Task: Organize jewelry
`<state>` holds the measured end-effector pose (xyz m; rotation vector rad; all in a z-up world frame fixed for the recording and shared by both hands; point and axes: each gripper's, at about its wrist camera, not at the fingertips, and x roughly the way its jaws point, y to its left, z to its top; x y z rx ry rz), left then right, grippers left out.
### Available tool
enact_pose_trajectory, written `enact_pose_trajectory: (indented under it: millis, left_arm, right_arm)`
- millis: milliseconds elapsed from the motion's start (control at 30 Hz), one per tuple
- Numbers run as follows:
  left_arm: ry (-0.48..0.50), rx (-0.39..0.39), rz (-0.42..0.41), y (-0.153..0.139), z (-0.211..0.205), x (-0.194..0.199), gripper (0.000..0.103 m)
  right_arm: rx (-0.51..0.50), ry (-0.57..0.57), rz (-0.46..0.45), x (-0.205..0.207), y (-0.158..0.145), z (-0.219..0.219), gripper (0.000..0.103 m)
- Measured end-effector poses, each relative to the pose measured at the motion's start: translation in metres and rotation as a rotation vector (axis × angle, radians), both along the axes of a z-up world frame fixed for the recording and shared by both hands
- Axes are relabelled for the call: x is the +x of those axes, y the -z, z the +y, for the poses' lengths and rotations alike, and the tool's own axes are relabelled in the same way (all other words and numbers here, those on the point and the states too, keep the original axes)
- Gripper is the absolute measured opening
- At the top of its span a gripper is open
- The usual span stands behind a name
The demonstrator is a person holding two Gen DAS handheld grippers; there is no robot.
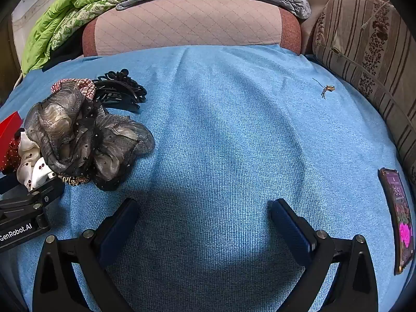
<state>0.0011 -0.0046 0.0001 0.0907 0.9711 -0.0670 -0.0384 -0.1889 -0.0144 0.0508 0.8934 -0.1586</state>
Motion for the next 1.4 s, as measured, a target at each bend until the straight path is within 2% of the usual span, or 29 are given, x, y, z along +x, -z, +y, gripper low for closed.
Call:
enact_pose_trajectory:
  millis: [467, 867, 1000, 1100, 1200, 1400]
  left_arm:
    - [-0.004, -0.003, 0.001, -0.002, 0.006, -0.001, 0.103]
    - [0.072, -0.006, 0.056, -0.003, 0.009, 0.001, 0.103]
    - [0.072, -0.018, 0.077, -0.012, 0.016, -0.008, 0.103]
    - [0.05, -0.037, 0.045, -0.025, 0.025, -0.028, 0.103]
    - [0.04, -0.018, -0.018, -0.045, 0.03, -0.049, 0.103]
    - [0.03, -0.016, -0.142, -0.087, 0.042, -0.088, 0.103]
  right_arm:
    - [0.0, -0.003, 0.0, 0.001, 0.0, -0.002, 0.103]
    - [0.002, 0.004, 0.003, 0.001, -0.001, -0.001, 0.103]
    - [0.029, 0.049, 0.042, -0.001, -0.004, -0.001, 0.103]
    - [0.042, 0.059, 0.061, -0.005, -0.004, 0.0, 0.103]
    - [0.023, 0.052, 0.073, -0.011, -0.006, 0.005, 0.103]
    - [0.005, 0.069, 0.044, -0.036, -0.019, 0.015, 0.102]
